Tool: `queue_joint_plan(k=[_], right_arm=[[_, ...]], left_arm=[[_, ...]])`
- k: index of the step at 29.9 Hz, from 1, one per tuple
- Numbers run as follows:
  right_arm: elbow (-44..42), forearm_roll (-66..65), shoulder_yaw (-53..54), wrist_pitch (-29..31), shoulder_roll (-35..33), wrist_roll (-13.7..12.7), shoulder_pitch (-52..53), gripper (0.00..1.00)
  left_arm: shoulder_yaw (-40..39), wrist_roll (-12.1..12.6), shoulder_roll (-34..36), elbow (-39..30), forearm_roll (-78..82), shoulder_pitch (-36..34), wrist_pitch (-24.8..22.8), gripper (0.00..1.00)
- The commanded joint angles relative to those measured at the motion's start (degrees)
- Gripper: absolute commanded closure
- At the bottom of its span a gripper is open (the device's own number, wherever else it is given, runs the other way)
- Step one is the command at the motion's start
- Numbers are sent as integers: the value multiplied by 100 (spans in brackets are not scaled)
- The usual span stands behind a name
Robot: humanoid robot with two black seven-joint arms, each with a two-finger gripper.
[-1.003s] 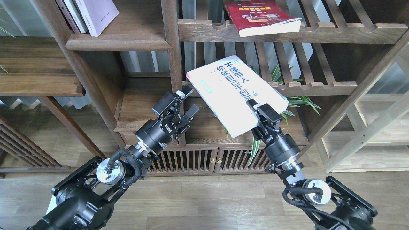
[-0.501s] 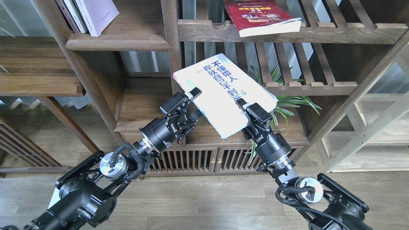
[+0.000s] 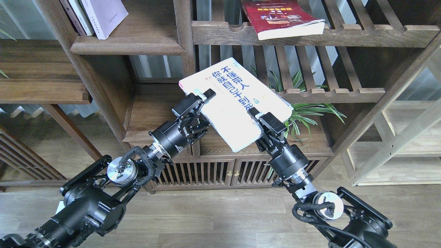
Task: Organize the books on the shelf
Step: 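Grasp the booklet's edge with the left gripper beside the right gripper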
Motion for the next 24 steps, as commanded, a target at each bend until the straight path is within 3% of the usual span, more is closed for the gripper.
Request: queue_joint_plan(k=[1,11,16,24], right_arm=[[0,-9,-97,0,4,0,-7,95],[0,-88,-211,0,48,0,1,95],[0,-97,-211,0,83,0,1,95],[0,-123,-211,0,83,0,-8,95]], left_arm=[[15,16,0,-2,8,-11,-8,2],[32,191,0,-2,34,-2,36,4],[41,191,0,-2,8,-11,273,5],[6,191,0,-2,-1,-2,247,16]])
